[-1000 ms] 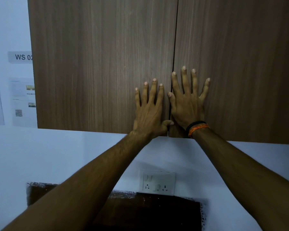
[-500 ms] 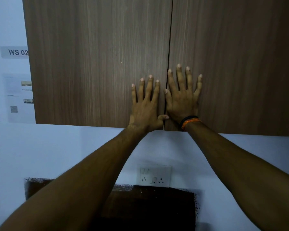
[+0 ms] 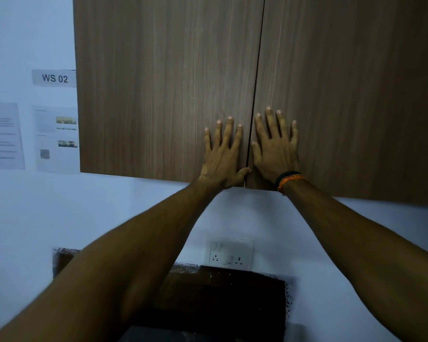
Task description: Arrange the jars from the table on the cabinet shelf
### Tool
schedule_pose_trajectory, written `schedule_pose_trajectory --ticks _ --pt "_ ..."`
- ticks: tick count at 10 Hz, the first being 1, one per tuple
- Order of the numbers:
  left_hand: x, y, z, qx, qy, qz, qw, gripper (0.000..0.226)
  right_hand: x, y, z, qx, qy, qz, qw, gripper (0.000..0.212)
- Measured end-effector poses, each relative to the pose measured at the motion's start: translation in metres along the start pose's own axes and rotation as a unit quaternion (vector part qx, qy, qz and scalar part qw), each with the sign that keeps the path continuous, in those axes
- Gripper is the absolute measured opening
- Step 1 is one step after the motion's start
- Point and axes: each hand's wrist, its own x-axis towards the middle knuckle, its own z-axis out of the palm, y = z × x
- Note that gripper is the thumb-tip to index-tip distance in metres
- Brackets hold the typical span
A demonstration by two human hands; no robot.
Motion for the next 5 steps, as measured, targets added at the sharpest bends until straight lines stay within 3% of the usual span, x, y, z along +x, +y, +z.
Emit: schedule_pose_trajectory --ticks 3,4,5 --pt "-0.003 -0.017 -0.014 0.023 0.005 0.068 0.997 0.103 -0.022 0.005 -0.069 0.214 0.09 0.072 0.97 0.059" --pt "-0.006 -0.012 -0.021 0.013 0.014 0.085 0.996 0.098 -0.033 0.001 -0.117 0.322 0.151 0.078 0.931 0.047" --pt "-0.007 -0.008 -0.018 0.006 0.044 0.12 0.992 0.086 -0.046 0.01 -0.168 0.43 0.257 0.094 0.86 0.036"
